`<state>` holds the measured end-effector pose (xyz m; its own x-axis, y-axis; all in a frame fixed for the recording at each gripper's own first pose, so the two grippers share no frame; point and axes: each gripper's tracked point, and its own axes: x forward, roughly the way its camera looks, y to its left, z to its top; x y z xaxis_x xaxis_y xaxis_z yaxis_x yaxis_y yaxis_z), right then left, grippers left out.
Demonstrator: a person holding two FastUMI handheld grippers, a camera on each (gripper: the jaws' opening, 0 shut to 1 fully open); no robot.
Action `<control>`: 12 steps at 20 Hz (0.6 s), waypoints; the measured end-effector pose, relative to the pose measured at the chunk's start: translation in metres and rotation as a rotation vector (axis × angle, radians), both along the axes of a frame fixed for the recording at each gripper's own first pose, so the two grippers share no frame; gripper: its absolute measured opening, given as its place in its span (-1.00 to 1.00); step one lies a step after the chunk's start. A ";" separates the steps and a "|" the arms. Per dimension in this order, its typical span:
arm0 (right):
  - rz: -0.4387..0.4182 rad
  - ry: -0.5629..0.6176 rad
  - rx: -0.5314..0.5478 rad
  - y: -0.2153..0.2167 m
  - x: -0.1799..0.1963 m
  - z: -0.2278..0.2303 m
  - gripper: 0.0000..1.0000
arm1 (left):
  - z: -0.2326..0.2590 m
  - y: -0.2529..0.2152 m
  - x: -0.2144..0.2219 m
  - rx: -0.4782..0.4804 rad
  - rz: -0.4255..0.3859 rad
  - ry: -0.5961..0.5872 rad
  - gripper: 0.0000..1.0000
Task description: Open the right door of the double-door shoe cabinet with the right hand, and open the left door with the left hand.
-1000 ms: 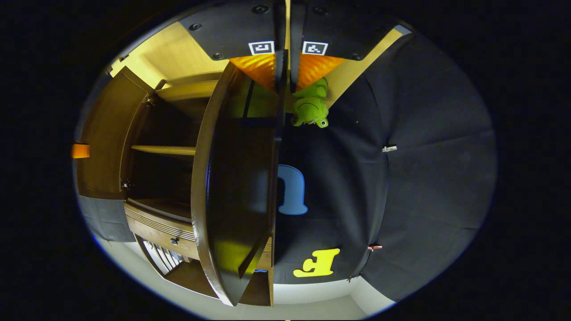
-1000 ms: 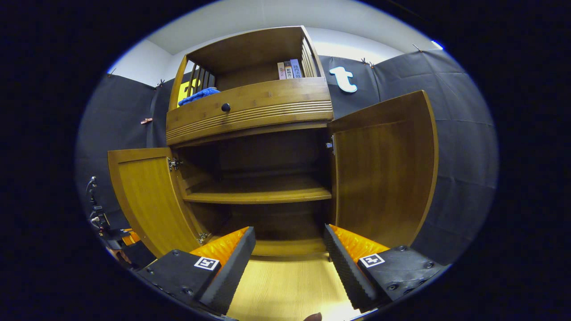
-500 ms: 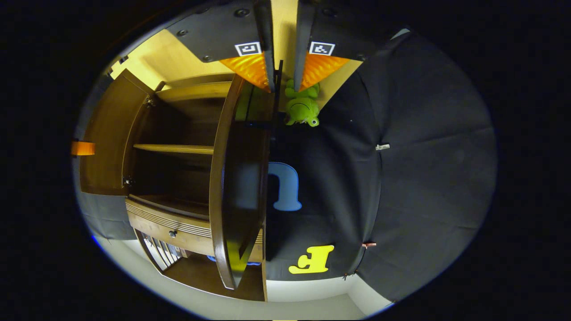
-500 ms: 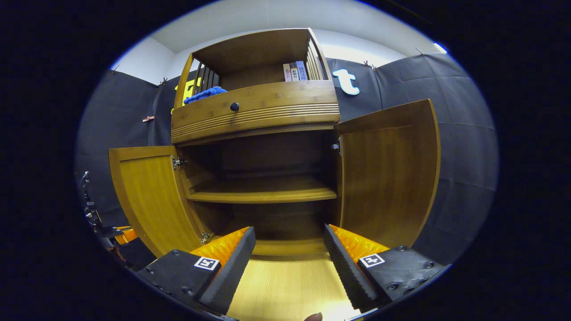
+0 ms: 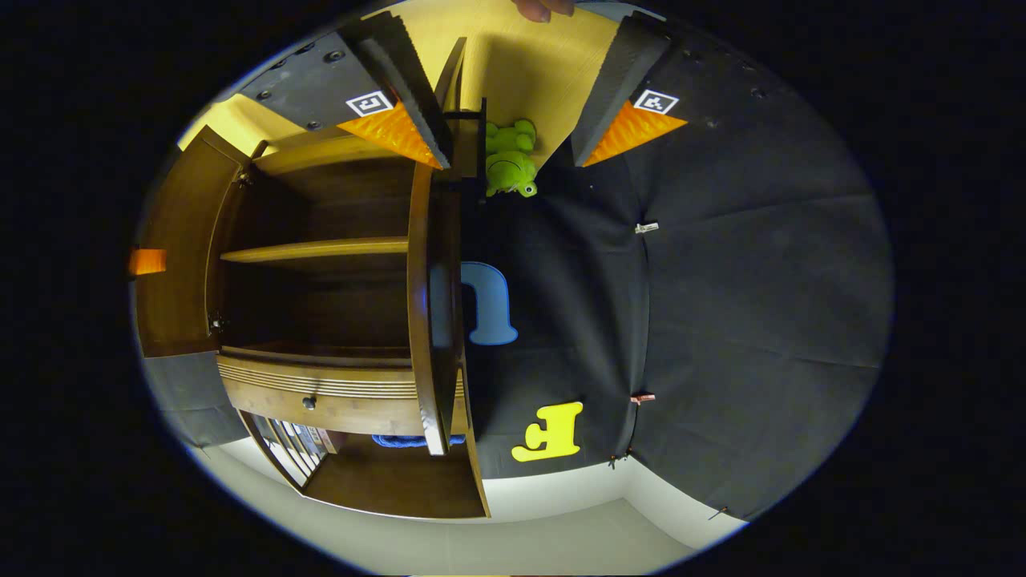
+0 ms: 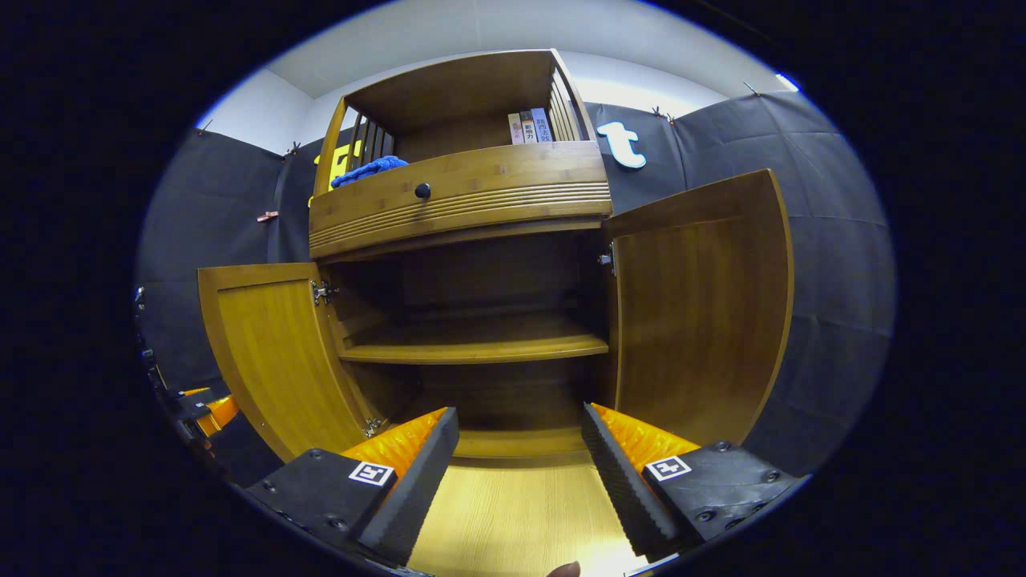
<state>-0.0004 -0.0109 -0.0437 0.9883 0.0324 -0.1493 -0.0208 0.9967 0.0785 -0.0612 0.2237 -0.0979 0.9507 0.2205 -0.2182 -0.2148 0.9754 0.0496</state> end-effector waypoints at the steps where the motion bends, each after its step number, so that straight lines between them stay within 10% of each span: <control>1: 0.005 -0.001 -0.001 -0.002 0.000 0.000 0.96 | 0.004 -0.002 -0.002 -0.005 0.006 -0.004 0.86; 12: 0.029 -0.017 0.025 -0.040 0.009 0.008 0.96 | 0.044 -0.135 0.022 -0.045 -0.142 -0.070 0.90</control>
